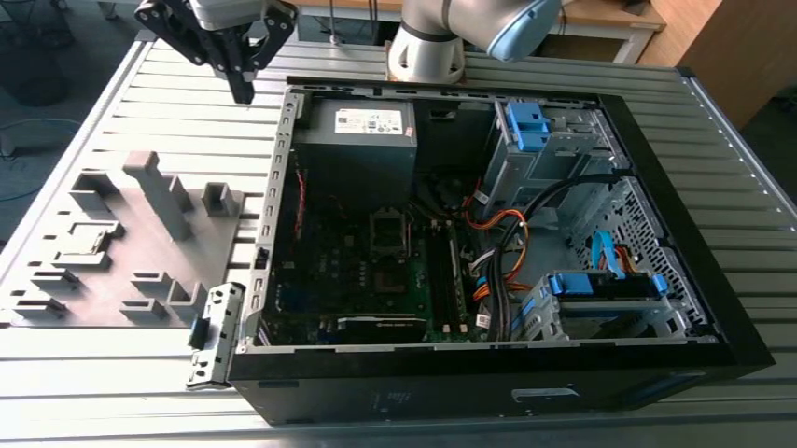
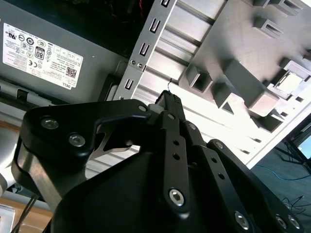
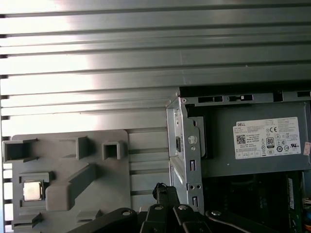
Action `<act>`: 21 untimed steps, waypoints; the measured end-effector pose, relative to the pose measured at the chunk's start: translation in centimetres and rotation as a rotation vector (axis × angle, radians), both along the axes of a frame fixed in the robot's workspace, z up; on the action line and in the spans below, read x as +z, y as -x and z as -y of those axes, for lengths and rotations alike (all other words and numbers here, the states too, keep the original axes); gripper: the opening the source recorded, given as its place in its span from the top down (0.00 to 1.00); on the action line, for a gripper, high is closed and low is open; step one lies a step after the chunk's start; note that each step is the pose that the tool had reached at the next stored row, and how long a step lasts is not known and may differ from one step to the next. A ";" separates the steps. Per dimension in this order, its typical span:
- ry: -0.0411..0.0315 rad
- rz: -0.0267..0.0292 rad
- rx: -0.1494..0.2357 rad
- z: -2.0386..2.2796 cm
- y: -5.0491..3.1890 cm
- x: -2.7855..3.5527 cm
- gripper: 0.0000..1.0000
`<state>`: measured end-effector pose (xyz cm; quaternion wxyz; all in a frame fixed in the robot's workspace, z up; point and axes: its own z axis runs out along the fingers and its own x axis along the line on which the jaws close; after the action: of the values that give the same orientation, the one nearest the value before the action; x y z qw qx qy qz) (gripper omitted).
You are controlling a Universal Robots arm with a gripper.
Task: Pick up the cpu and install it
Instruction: 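Reach for the cpu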
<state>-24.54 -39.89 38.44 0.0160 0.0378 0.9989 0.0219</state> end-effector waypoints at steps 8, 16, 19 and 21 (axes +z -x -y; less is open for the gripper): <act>0.0001 -0.0001 0.000 0.00 0.05 0.00 0.89; 0.0001 -0.0001 0.000 0.00 0.62 -0.01 0.89; 0.0001 -0.0001 0.000 0.00 1.00 -0.03 0.89; 0.0001 -0.0001 0.000 0.00 1.25 -0.04 0.89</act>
<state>-25.79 -39.89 38.41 0.0160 0.0378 0.9989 0.0218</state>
